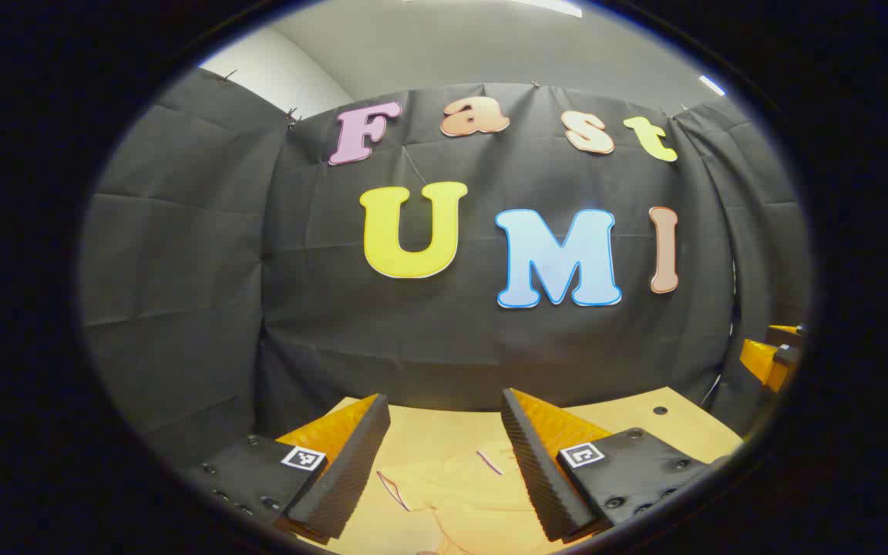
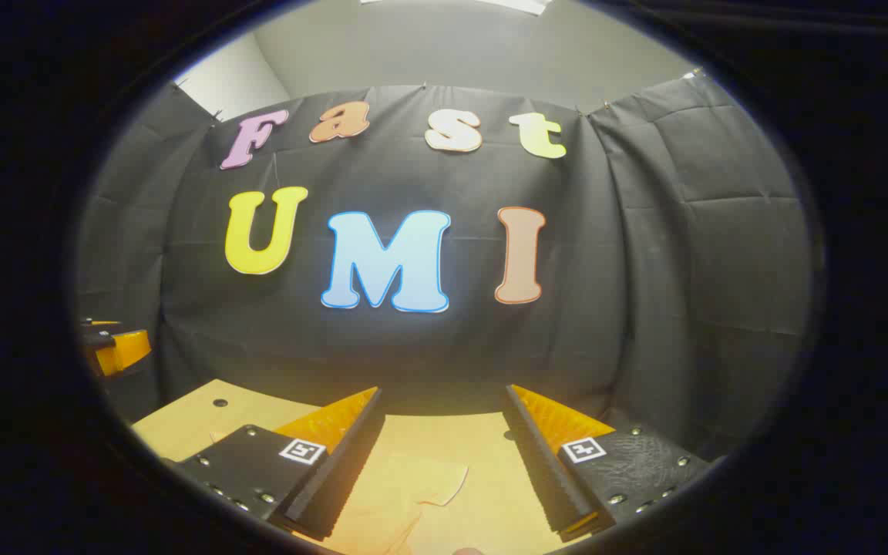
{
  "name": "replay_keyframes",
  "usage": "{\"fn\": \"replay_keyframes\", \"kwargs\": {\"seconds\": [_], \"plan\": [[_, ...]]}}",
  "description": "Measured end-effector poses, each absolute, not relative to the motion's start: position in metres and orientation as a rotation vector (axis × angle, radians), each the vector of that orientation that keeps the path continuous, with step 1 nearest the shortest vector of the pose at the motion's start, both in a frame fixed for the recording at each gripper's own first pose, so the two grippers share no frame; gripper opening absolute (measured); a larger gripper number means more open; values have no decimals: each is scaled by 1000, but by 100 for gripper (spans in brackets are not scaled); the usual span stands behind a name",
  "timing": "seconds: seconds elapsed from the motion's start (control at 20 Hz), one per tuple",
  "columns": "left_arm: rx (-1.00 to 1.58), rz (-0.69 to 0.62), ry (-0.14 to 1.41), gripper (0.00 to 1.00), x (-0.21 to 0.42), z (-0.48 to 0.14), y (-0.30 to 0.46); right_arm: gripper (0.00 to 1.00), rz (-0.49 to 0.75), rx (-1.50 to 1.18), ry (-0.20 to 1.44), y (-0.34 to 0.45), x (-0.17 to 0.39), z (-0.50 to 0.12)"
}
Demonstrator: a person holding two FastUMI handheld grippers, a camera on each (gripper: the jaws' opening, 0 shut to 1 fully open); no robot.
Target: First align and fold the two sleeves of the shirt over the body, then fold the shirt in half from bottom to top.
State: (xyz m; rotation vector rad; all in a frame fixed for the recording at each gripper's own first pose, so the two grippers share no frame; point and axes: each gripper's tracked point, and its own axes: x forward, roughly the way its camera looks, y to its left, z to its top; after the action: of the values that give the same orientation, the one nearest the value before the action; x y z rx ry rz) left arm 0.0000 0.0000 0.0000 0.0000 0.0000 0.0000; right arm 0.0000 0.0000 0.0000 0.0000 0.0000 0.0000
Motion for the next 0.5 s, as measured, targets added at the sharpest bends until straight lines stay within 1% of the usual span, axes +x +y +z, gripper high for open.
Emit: {"fn": "replay_keyframes", "kwargs": {"seconds": [0.15,0.2,0.35,0.5], "plan": [[-2,7,-1,93,-1,0,1,96,6,4,3,0,4,-1],[-1,9,-1,95,0,0,1,96,8,5,3,-1,5,-1],[2,14,-2,93,-1,-1,0,96,10,8,7,-1,7,-2],[5,18,-2,95,1,0,0,96,9,12,8,-3,11,-4]]}}
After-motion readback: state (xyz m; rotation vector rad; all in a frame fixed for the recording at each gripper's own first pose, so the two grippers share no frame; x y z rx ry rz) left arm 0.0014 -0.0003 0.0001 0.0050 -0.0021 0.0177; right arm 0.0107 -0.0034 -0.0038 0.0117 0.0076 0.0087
